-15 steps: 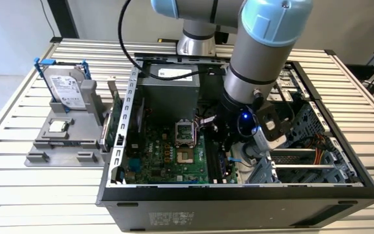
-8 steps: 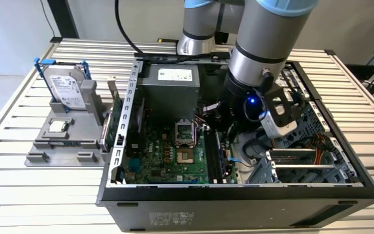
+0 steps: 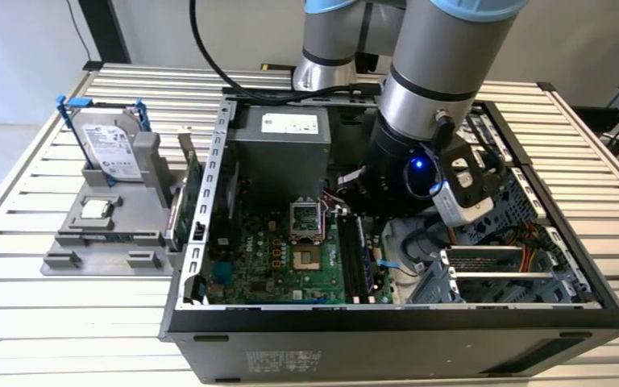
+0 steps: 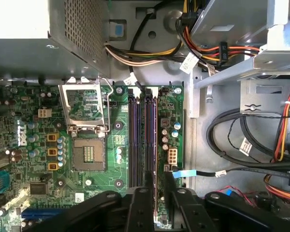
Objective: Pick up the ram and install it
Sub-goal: 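Insert the ram into the slot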
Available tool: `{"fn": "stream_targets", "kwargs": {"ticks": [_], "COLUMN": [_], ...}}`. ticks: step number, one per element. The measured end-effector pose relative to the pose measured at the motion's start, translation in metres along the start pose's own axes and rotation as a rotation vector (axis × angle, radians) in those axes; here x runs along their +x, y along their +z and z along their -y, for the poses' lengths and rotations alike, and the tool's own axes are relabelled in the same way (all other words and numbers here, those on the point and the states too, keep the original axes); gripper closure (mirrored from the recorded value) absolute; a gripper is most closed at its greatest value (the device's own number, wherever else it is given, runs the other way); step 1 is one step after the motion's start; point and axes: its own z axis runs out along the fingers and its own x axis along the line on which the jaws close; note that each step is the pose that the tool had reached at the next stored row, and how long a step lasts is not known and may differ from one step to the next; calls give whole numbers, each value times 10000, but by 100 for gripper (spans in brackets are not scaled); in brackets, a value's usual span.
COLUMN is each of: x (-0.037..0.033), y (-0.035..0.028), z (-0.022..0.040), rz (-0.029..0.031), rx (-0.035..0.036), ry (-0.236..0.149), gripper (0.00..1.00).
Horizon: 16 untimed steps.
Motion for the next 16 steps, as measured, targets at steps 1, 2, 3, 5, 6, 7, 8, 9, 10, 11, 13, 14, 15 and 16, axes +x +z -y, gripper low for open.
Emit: {"fn": "stream_targets", "kwargs": {"ticks": [1,2,3,5,6,7,8,9,10,11,13,14,15,16], "x": [0,0,0,0,0,0,0,0,0,0,0,0,0,0], "y": [0,0,-1,-6,-6,-6,-7,-7,-7,-7,-8,-8,-8,-8], "z": [0,0,0,1,1,1,1,2,2,2,2,2,2,2], "rz": [0,0,0,0,0,0,0,0,0,0,0,0,0,0], "rx": [0,-1,1,0,0,0,0,0,0,0,0,-1,0,0], "ry": [0,0,0,0,1,0,0,1,0,0,0,1,-3,-19], "gripper": [100,100,100,100,100,100,100,100,100,100,100,100,100,100]}}
